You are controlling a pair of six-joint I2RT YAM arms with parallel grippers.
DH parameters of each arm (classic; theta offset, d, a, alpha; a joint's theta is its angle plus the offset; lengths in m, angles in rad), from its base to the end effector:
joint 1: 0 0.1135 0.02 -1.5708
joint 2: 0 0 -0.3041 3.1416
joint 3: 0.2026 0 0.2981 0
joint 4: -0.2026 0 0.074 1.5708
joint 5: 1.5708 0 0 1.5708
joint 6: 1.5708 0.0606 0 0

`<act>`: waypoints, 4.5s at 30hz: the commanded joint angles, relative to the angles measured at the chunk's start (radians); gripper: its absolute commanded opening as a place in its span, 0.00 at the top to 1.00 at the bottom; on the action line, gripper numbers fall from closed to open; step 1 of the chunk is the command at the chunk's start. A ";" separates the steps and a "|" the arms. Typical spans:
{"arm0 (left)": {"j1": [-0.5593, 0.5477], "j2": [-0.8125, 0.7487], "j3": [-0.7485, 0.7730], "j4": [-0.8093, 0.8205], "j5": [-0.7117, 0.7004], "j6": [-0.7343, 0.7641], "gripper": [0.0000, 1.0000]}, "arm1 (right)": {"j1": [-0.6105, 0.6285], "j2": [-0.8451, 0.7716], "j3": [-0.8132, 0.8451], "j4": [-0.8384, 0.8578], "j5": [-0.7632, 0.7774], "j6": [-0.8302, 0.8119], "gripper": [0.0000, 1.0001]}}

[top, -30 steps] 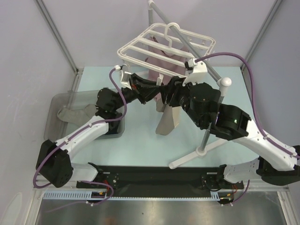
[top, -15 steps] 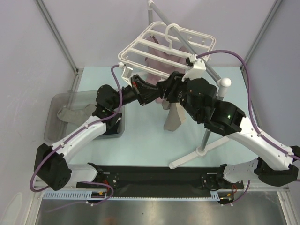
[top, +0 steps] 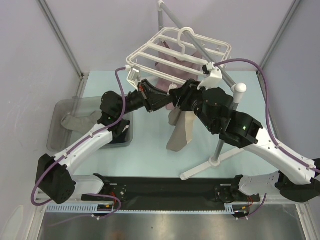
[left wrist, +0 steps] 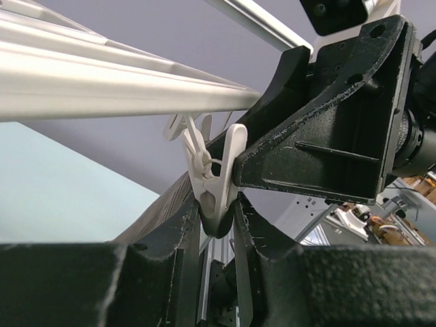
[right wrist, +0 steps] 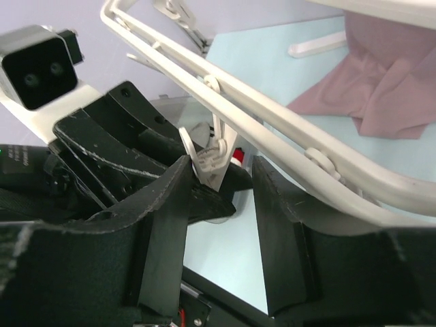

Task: Clip the socks to the hanger
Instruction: Open the clamp at the hanger, then pick up the sock from the bin.

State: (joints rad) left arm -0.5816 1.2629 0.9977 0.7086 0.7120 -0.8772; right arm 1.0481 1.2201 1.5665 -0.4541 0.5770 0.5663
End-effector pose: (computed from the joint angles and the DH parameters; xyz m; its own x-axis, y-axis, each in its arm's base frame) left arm 0.2570 -0.2164 0.4361 -0.4698 -0.3878 -0.7930 0.8568 0.0159 -0.5154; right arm 0.1754 0.2381 0.5412 -0.2896 0.3980 -0.8705 -0.3555 0.7996 0.4839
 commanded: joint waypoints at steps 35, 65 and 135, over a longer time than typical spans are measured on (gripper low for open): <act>-0.007 -0.017 -0.022 0.030 -0.012 -0.014 0.55 | -0.178 -0.031 -0.092 0.181 -0.129 0.089 1.00; 0.253 -0.548 -0.057 -1.477 -0.815 0.323 0.37 | -0.292 -0.054 -0.227 0.250 -0.394 -0.054 1.00; 0.539 -0.175 0.061 -1.189 -0.352 0.505 1.00 | -0.298 -0.027 -0.227 0.229 -0.534 -0.032 1.00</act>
State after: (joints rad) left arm 0.0208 1.1831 1.0954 -0.4862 0.1928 -0.3218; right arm 0.7456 1.1709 1.3247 -0.1589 0.1364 0.5114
